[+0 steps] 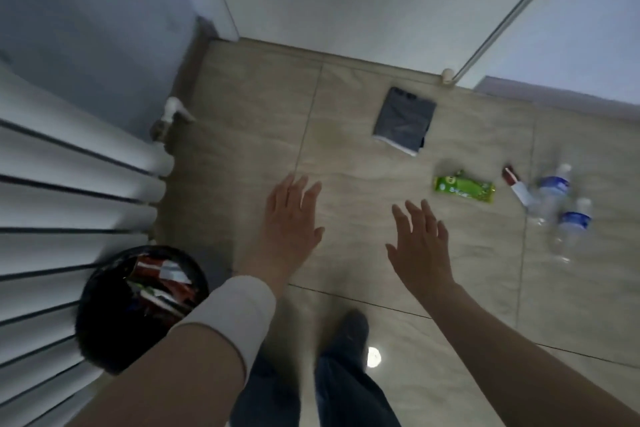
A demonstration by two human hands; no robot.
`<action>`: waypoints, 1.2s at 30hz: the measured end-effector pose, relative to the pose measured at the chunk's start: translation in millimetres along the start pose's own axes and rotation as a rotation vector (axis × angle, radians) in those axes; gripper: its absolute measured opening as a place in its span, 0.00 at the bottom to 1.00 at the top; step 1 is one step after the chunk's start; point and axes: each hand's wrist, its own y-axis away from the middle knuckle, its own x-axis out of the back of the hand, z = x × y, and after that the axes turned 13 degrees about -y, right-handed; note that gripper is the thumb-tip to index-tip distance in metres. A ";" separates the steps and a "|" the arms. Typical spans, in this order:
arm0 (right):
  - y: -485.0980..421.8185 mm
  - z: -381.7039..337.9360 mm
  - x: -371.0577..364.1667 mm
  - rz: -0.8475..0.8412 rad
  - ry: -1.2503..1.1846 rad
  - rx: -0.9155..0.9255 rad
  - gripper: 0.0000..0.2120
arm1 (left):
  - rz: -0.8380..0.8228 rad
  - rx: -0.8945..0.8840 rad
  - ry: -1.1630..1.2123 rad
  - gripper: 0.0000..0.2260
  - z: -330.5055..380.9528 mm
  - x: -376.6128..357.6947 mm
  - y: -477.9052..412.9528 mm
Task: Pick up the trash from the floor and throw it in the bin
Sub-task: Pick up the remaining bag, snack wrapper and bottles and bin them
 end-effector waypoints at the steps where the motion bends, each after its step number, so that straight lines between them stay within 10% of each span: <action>1: -2.5 14.1 8.6 0.004 -0.003 -0.023 0.37 | 0.003 -0.027 0.008 0.40 12.6 6.1 -13.2; 36: -177.7 311.0 15.6 -0.161 -0.215 -0.360 0.45 | -0.345 -0.296 -0.073 0.36 242.0 -56.2 -339.2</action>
